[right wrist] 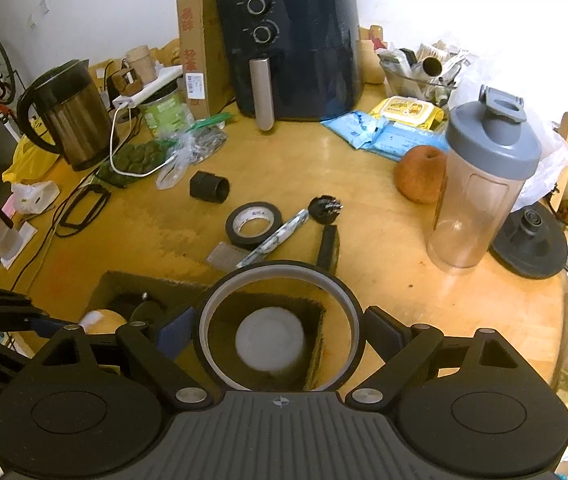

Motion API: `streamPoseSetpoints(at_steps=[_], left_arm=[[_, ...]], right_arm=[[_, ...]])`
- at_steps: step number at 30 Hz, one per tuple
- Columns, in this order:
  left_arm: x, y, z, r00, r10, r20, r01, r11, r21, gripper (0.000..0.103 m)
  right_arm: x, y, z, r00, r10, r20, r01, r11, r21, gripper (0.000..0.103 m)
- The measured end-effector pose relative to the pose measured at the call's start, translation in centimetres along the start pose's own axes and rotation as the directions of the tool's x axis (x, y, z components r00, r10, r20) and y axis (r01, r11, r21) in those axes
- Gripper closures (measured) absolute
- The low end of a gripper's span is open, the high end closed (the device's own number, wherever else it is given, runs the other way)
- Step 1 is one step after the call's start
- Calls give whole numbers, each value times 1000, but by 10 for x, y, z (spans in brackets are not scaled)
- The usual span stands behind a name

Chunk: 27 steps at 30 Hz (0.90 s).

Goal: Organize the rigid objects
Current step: 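Carry the dog figurine into the box and open the left tool, then lower the clear tape ring into the box and open the right tool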

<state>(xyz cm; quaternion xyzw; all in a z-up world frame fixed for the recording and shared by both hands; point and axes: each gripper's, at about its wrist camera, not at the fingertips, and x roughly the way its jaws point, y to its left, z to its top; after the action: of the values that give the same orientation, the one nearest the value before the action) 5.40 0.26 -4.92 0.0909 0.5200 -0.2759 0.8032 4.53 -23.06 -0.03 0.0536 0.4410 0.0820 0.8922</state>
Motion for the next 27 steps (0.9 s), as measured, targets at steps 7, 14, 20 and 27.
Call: streamPoseSetpoints(at_steps=[7,14,20,27], left_arm=[[-19,8,-19,997,46,67,-41,996,-83,29],[-40,22,-41,992,60,115,-31,970,-239,29],[-48,30,-53,986,107,126,-65,953,-297,29],[-58,44,-62,980,141,138,-86,934,-347,29]], right_arm=[[1,16,-13,1000,10,-23,-11,1000,-11,12],[6,34,-18,999,14,-37,-15,999,-47,12],[6,51,-5,999,39,-10,-40,995,-89,11],[17,76,-1,997,72,-29,-75,983,-166,0]])
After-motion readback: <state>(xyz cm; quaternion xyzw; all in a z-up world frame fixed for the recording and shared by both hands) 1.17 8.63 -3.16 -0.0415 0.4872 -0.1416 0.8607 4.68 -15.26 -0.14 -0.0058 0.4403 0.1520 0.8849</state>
